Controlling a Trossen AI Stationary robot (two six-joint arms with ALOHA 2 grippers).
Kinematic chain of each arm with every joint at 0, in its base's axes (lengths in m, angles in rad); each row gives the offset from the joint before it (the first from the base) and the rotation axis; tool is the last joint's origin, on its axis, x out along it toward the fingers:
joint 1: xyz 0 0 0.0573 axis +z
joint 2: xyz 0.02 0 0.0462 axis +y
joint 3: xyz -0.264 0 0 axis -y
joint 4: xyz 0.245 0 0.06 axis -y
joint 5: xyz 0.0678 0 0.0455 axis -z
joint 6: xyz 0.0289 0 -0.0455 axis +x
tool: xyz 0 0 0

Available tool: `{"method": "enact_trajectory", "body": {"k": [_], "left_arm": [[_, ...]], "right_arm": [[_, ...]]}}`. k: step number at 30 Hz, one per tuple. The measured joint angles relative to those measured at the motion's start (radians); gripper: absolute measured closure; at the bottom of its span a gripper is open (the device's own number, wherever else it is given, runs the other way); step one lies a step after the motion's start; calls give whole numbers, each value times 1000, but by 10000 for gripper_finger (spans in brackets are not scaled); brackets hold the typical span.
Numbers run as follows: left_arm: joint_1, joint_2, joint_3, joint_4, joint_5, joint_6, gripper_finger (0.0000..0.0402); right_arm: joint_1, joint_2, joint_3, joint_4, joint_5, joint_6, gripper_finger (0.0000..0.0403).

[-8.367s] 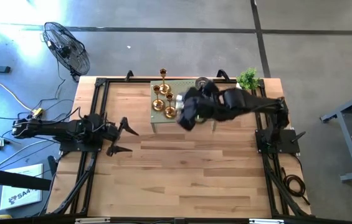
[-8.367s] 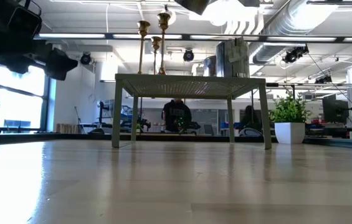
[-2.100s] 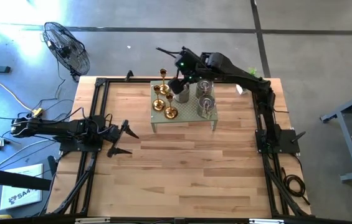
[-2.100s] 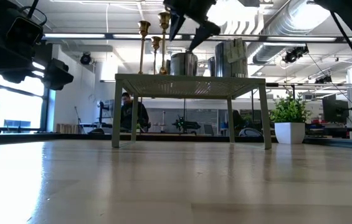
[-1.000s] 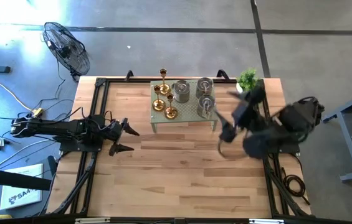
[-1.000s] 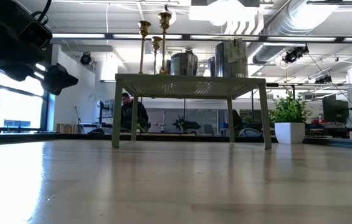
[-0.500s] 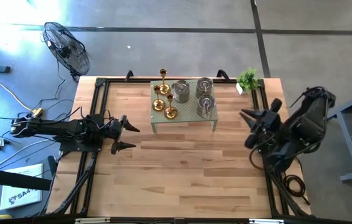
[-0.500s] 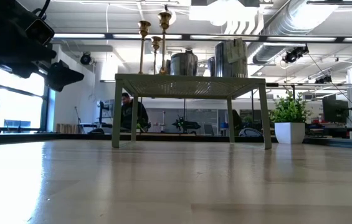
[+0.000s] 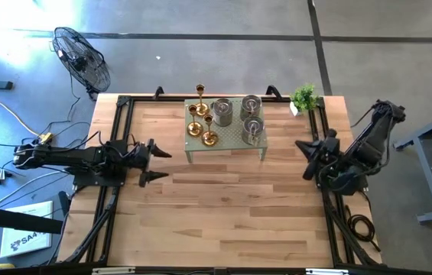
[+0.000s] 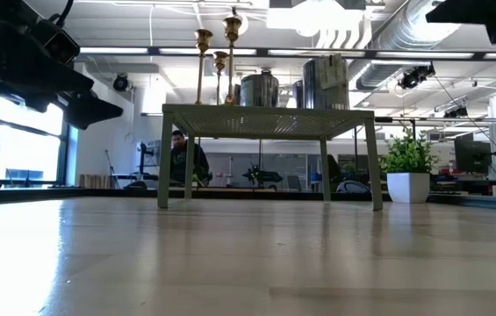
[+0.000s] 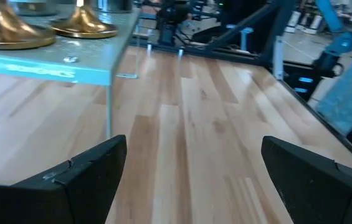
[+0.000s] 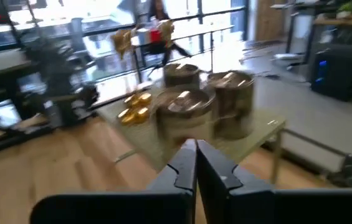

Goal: Pick & Place candle stick holders
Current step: Return to Home Position

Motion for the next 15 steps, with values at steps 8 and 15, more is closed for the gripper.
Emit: {"method": "enact_trajectory", "body": {"k": [8,15], "left_arm": [[0,0,0,0,-52,0,35],[0,0,0,0,-57,0,35]], "right_arm": [[-66,-120,-317,858,-234,-641,396],[-309,-151,-583,1499,-704,-973,400]]}}
